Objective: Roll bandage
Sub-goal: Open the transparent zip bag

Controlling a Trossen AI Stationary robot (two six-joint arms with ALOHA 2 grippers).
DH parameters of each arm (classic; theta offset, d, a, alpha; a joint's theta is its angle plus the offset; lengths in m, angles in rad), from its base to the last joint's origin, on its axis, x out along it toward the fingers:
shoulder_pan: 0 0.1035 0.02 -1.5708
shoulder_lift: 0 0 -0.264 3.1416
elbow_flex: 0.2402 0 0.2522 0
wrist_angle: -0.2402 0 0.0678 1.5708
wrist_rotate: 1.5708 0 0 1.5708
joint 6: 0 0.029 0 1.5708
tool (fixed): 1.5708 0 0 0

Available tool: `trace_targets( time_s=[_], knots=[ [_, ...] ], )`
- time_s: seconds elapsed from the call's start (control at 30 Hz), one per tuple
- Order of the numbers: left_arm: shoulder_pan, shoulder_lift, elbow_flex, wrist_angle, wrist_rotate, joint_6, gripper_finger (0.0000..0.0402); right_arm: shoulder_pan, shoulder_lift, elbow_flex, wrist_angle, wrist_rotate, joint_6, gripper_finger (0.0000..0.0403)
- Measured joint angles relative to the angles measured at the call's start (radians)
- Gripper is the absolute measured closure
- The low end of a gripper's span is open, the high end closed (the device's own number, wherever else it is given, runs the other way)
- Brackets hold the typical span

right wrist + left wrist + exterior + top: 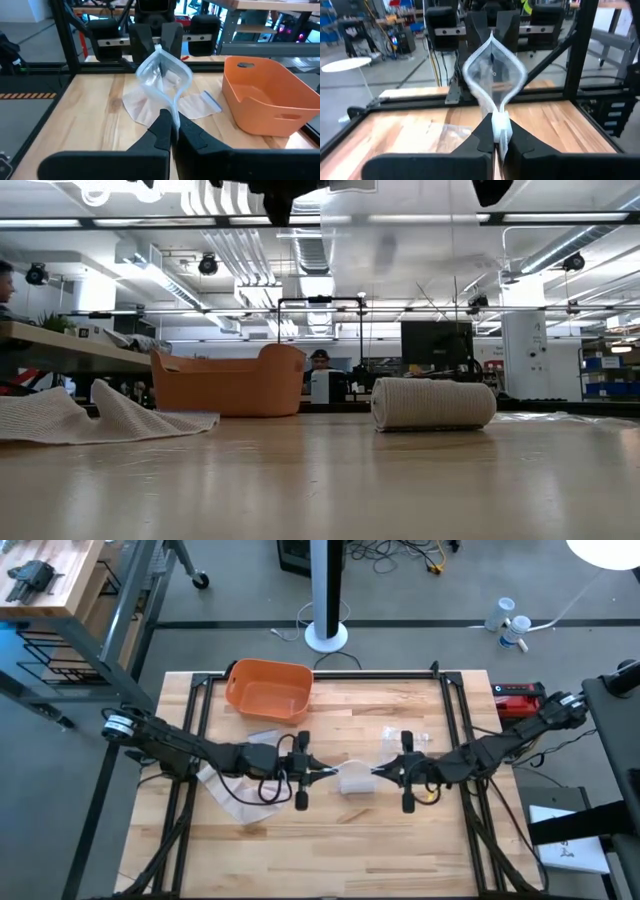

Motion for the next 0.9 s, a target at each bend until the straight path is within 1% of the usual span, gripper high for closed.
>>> trace_targets(
  time_s=[0.23,0.3,0.4,0.5,0.6,0.77,0.8,0.9],
  knots=[
    [0.0,0.0,0.124,-0.254,0.0,-0.007,0.0401,-0.034,0.096,0.0,0.094,0.001,-0.027,0.0403],
    [0.0,0.0,0.149,-0.304,0.0,-0.007,0.0401,-0.04,0.102,0.0,0.094,0.034,-0.021,0.0403],
    [0.001,0.0,0.168,-0.331,-0.001,-0.007,0.0401,-0.041,0.095,0.0,0.095,0.111,-0.015,0.0403],
    [0.004,0.0,0.171,-0.335,-0.022,0.002,0.0401,-0.041,0.076,0.0,0.093,0.12,-0.016,0.0403],
    [0.006,0.0,0.171,-0.339,-0.027,0.017,0.0401,-0.041,0.047,0.0,0.055,0.048,-0.018,0.0398],
    [0.008,-0.002,0.171,-0.355,-0.027,0.017,0.0401,-0.041,-0.021,0.0,-0.046,-0.071,-0.008,0.0366],
    [0.008,-0.002,0.171,-0.355,-0.028,0.018,0.0401,-0.041,-0.03,0.0,-0.056,-0.088,-0.008,0.036],
    [0.008,-0.002,0.171,-0.353,-0.028,0.019,0.0401,-0.041,-0.043,0.0,-0.071,-0.091,-0.004,0.0346]
  ],
)
